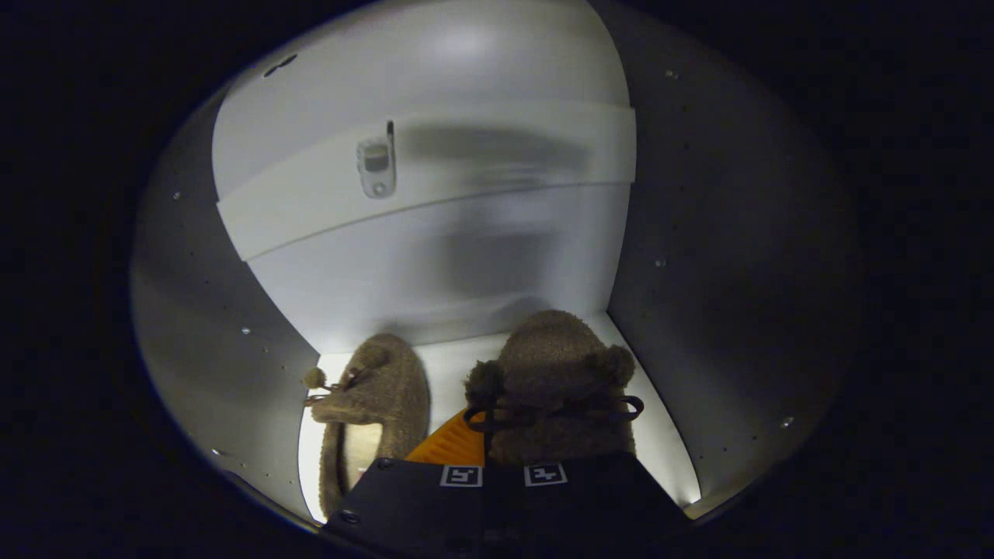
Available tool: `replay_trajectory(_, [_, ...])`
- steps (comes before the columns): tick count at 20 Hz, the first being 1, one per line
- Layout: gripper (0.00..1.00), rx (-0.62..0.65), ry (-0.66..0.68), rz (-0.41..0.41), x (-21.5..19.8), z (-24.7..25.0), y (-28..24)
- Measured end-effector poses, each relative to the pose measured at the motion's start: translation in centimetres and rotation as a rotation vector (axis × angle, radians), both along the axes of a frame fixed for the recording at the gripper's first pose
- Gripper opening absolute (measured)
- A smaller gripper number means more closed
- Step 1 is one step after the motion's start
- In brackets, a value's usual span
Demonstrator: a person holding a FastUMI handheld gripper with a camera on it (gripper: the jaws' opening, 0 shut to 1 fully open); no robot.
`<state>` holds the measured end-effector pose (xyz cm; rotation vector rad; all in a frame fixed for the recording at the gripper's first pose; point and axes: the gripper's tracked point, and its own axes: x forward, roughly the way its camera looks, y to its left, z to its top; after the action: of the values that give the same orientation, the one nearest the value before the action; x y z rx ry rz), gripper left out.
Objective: Open the shoe cabinet door, grab the shoes and put them into the shoe cabinet, then close the shoe cabinet door.
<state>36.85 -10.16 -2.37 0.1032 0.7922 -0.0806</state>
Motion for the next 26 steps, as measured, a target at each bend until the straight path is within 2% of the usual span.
replay_trajectory(7, [0.06, 0.015, 0.037, 0.015, 0.3, -1.7, 0.3])
replay_trajectory(9, [0.14, 0.016, 0.051, 0.015, -0.2, -1.7, 0.2])
replay_trajectory(11, [0.14, 0.019, 0.053, 0.035, -0.7, -1.6, 0.7])
replay_trajectory(13, [0.38, -0.031, 0.044, 0.048, -1.4, -1.1, 0.7])
replay_trajectory(15, [0.55, -0.067, 0.03, 0.07, -2.4, -0.2, 1.0])
replay_trajectory(18, [0.69, -0.071, -0.024, 0.069, -3.6, 2.2, 1.3])
replay_trajectory(21, [0.94, -0.077, -0.075, 0.072, -5.8, 5.0, 1.5])
replay_trajectory(23, [0.99, -0.116, -0.144, 0.072, -7.3, 7.9, 1.4])
replay_trajectory(26, [0.99, -0.125, -0.233, 0.068, -10.1, 12.1, 2.1])
